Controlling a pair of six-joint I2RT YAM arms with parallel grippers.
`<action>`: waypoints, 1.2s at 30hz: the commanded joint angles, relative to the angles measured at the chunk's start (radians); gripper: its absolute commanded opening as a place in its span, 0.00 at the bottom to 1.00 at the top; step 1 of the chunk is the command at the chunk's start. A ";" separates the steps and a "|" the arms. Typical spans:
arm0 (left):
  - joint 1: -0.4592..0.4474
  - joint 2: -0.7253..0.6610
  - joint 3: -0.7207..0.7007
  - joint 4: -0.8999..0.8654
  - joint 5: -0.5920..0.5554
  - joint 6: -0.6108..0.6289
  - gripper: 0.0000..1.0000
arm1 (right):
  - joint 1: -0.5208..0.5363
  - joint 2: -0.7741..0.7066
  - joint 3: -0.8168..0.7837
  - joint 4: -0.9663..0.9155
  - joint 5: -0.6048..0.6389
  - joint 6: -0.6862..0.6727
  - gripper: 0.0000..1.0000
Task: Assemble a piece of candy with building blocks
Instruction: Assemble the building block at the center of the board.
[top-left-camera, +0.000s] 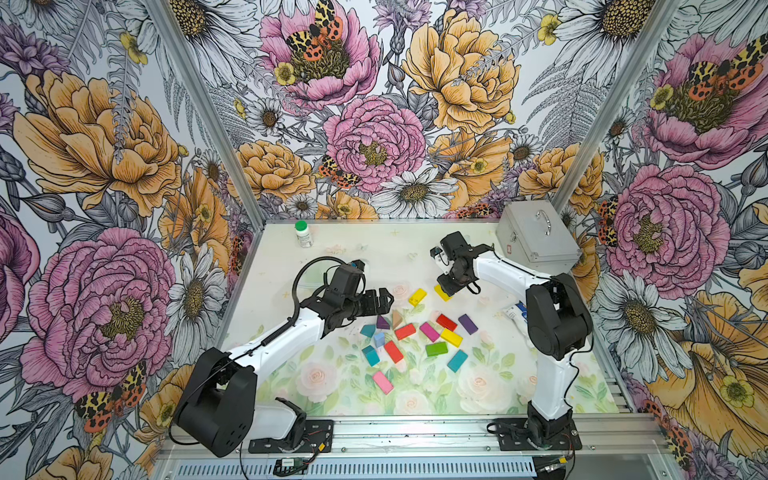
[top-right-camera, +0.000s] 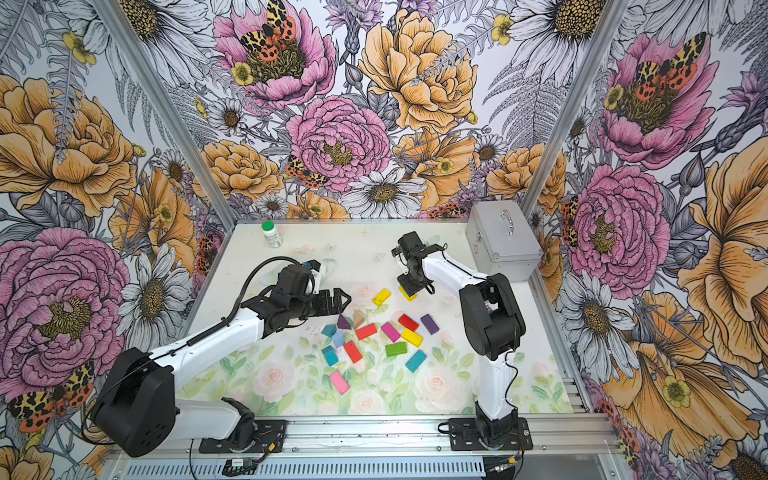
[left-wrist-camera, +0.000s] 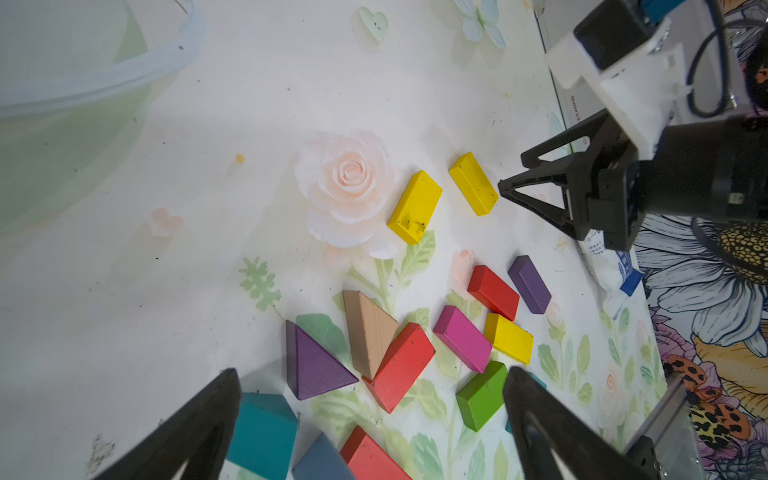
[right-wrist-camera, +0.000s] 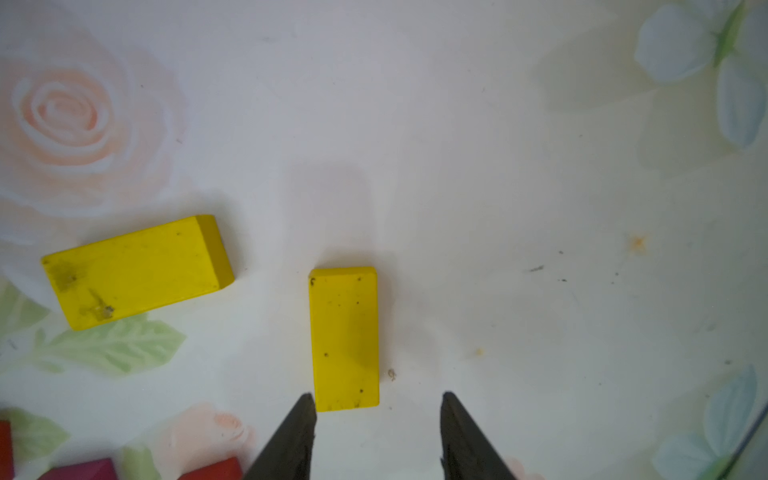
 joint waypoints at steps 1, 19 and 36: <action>0.004 -0.016 0.002 0.010 0.026 0.015 0.99 | 0.011 0.060 0.063 -0.026 -0.076 -0.055 0.50; 0.005 0.030 0.030 0.012 0.025 0.024 0.99 | 0.025 0.201 0.158 -0.097 -0.088 -0.158 0.39; 0.028 -0.033 -0.013 0.010 0.039 0.019 0.99 | 0.092 0.220 0.209 -0.101 -0.102 -0.483 0.20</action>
